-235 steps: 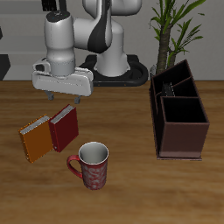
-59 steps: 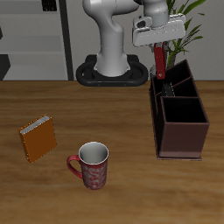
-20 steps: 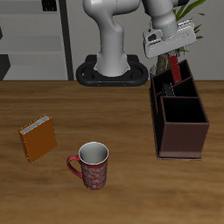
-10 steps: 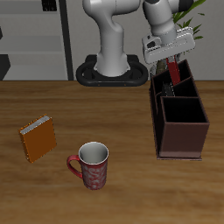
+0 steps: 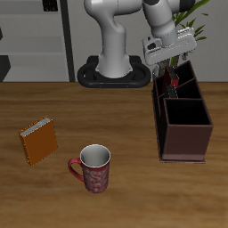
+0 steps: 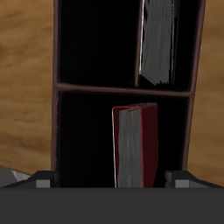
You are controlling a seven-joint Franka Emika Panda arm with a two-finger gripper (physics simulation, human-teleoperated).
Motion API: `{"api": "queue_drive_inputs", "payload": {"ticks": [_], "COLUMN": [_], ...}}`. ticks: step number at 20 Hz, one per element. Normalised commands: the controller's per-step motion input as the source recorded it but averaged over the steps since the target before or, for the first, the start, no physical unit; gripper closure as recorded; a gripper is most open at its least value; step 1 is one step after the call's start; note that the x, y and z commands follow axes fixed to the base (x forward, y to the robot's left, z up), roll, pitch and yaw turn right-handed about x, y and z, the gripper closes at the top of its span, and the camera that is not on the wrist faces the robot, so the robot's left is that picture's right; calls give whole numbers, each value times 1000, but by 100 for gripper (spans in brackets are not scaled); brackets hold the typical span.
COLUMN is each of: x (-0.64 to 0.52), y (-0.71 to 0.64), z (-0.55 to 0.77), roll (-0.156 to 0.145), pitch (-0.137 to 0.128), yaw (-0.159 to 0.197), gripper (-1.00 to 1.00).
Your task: Place the striped book into the left desk caddy's front compartment and place the red book into the left desk caddy's left compartment and place the orange book into the left desk caddy's back compartment
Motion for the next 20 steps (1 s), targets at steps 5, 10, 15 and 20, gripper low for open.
{"api": "queue_drive_inputs", "payload": {"ticks": [5, 10, 15, 20], "x": [-15, 61, 204, 280], "y": [-56, -214, -434, -533], "z": [73, 220, 362, 372], "roll": [-11, -41, -91, -120], "pitch": [-17, -34, -52, -28], "yaw": [-8, 0, 11, -50], "gripper": [-100, -100, -100, -100]}}
